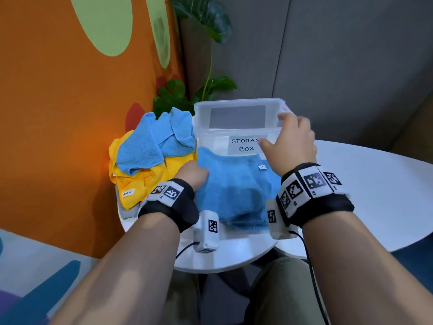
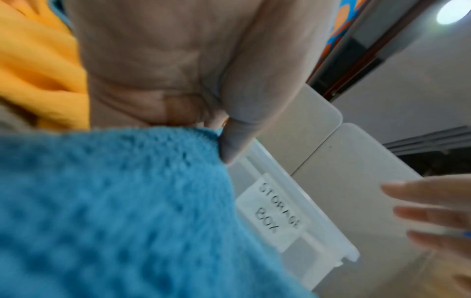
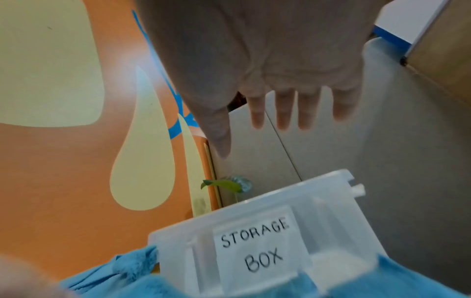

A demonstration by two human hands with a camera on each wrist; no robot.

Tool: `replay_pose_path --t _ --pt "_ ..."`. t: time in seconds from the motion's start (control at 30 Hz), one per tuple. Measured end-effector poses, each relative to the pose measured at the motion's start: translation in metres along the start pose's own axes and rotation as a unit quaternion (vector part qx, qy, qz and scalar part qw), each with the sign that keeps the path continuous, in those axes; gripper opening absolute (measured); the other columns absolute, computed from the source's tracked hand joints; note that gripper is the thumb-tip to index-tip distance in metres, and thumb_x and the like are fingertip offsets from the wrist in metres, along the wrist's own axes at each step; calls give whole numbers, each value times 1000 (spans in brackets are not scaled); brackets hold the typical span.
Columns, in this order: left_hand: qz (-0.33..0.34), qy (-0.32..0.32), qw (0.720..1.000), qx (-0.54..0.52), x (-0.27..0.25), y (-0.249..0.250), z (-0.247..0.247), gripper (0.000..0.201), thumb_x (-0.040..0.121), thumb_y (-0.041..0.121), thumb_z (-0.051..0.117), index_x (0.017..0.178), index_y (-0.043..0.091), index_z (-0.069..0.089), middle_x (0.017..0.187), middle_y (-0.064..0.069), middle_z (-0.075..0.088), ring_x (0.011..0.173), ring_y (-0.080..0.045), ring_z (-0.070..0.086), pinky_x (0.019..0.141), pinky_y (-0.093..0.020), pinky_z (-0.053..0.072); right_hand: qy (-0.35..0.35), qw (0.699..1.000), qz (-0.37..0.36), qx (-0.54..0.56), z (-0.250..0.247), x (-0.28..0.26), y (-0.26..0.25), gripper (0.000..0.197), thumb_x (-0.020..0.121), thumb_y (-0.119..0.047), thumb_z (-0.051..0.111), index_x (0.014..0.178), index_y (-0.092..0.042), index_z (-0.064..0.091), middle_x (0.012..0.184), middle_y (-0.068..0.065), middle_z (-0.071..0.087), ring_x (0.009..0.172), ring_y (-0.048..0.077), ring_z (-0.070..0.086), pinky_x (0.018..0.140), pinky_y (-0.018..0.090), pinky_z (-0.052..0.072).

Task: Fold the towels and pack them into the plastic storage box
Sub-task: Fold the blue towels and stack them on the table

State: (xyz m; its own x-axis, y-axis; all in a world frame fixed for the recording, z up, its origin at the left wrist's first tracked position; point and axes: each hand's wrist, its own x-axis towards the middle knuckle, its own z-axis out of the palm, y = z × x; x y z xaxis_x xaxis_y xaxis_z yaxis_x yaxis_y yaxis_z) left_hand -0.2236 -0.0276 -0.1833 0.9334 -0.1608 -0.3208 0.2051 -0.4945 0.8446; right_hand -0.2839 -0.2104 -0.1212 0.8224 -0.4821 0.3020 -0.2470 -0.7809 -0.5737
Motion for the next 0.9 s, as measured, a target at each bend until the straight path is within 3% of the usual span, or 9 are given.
replay_pose_path --t 0.1,0.17,0.23,0.33,0.37,0.53,0.67,0.8,0.9 --pt "-51 46 994 86 9 -16 -3 32 90 13 52 117 -3 59 115 -21 64 107 -38 62 91 -48 53 -119 989 88 -2 11 -2 13 49 86 -36 62 127 -13 47 129 11 47 115 31 51 87 35 44" --pt "-55 46 995 66 11 -20 -3 34 88 15 55 118 -2 58 115 -22 64 106 -39 63 89 -50 54 -193 974 107 -50 18 -4 17 31 89 -35 57 102 -7 54 109 13 57 97 30 56 65 26 40" --pt "-65 22 998 5 10 -24 -3 44 78 20 65 118 3 57 112 -19 66 102 -38 65 89 -52 54 -270 952 103 -105 26 -6 19 27 91 -34 51 86 -7 53 97 12 58 85 26 52 55 26 34" --pt "-67 -22 997 -31 4 -24 -2 53 78 15 71 125 6 48 119 -11 62 106 -34 62 94 -51 51 -329 929 93 -139 35 -10 20 38 94 -32 47 121 -7 55 118 11 60 97 26 54 68 25 37" --pt "-56 -21 998 -9 3 -24 -2 51 83 13 69 128 6 45 121 -10 60 109 -33 60 96 -49 50 -331 928 97 -140 36 -10 20 38 93 -32 49 121 -7 55 119 10 61 96 25 55 67 25 37" --pt "-24 7 999 20 2 -24 1 51 90 6 60 137 8 39 128 -13 56 113 -33 57 97 -46 48 -316 937 144 -35 32 -10 20 28 90 -33 58 83 -6 53 89 7 56 77 21 53 66 26 39" --pt "13 -11 999 -37 -5 -14 5 45 93 -2 52 135 9 42 129 -10 57 113 -30 57 95 -43 49 -253 954 145 64 26 -6 18 33 87 -35 58 106 -8 58 100 8 57 95 27 55 78 30 41" --pt "35 -31 993 -107 -8 5 15 44 95 -1 47 135 16 41 125 -8 58 112 -29 59 91 -44 51 -179 969 156 66 14 4 22 27 91 -33 51 100 -9 54 95 10 57 86 28 52 72 31 37" --pt "4 -45 997 -65 -5 5 25 37 93 8 56 128 13 47 121 -8 61 109 -30 61 92 -49 52 -191 965 181 -10 9 3 33 27 92 -28 48 102 -6 57 96 13 61 85 30 54 71 32 40"
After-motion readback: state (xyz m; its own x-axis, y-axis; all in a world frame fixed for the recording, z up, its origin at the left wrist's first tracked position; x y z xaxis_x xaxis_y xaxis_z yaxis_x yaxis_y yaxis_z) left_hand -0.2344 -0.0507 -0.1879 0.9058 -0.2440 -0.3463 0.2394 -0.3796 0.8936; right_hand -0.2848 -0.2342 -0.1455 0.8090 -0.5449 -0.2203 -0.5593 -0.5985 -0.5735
